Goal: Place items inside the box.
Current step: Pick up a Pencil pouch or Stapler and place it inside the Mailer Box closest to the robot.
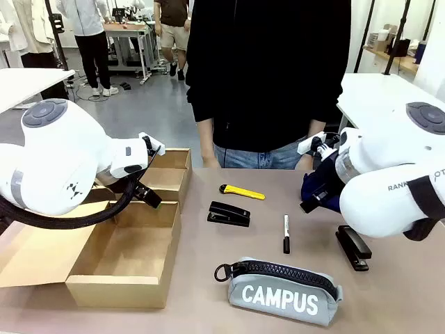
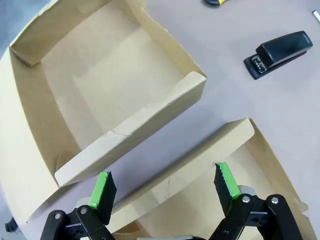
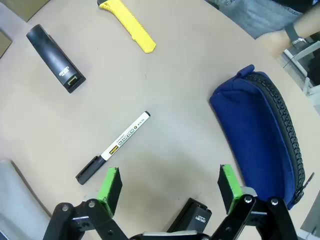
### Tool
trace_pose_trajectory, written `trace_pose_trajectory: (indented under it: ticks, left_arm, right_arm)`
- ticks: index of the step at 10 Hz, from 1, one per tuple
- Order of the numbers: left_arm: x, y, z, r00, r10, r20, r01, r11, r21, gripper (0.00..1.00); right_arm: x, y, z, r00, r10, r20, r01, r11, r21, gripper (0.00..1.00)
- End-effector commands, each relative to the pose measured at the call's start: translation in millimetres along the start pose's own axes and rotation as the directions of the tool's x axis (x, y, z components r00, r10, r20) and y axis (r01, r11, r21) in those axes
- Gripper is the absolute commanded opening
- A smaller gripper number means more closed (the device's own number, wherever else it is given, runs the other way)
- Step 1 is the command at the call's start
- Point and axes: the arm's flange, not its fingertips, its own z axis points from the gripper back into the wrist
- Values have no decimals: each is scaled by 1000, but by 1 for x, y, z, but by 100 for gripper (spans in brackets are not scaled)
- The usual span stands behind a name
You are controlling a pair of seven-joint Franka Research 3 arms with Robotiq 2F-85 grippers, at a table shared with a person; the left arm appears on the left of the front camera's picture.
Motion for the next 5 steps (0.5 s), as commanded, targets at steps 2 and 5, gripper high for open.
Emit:
trace_pose_trajectory:
  ticks: [2, 5]
  left_arm:
    - [0, 0, 0, 1000, 0, 0, 0, 1000, 0, 100]
    - [0, 0, 0, 1000, 0, 0, 0, 1000, 0, 100]
  right_arm:
    - [0, 0, 0, 1000, 0, 0, 0, 1000, 0, 100]
    - [0, 0, 0, 1000, 0, 0, 0, 1000, 0, 100]
